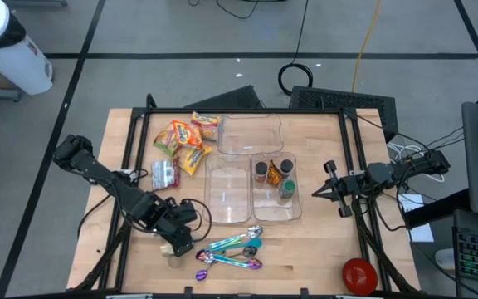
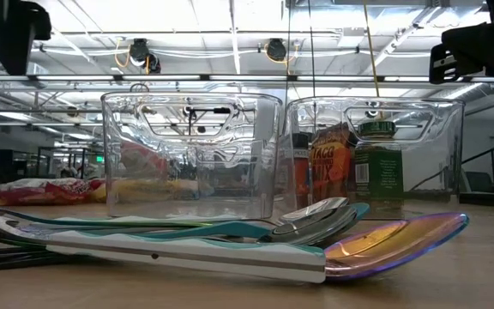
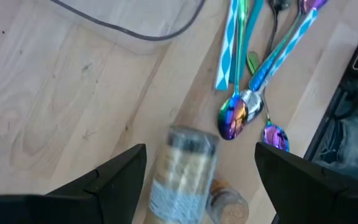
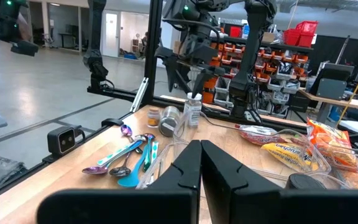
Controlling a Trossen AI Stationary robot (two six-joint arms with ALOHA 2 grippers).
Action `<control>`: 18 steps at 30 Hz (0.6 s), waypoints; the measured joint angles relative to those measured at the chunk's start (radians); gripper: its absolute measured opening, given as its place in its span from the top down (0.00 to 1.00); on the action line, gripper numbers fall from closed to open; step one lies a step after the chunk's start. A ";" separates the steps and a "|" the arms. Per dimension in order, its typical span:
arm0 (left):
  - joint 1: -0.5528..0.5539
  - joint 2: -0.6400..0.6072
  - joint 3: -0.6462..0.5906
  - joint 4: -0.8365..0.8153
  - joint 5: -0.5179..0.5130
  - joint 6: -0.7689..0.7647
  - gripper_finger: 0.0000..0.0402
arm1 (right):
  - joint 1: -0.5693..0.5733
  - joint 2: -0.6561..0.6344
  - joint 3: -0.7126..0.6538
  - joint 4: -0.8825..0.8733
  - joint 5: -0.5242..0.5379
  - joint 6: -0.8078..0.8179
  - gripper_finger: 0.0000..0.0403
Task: Pick & Place Food Item
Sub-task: Put the gold seasoning bottle into the bottom right transparent bin
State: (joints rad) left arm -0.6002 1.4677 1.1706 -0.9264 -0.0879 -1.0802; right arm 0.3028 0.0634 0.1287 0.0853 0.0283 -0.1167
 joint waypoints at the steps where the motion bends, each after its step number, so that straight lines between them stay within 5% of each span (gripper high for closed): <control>1: 0.000 0.000 0.000 0.000 0.001 -0.003 0.23 | 0.000 0.000 0.000 0.000 0.000 0.000 0.99; 18: -0.077 0.188 0.001 0.046 0.117 0.032 0.23 | 0.000 0.000 0.000 0.000 0.000 0.000 0.99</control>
State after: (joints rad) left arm -0.6769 1.6557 1.1713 -0.8804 0.0292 -1.0479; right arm 0.3031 0.0635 0.1287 0.0853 0.0280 -0.1165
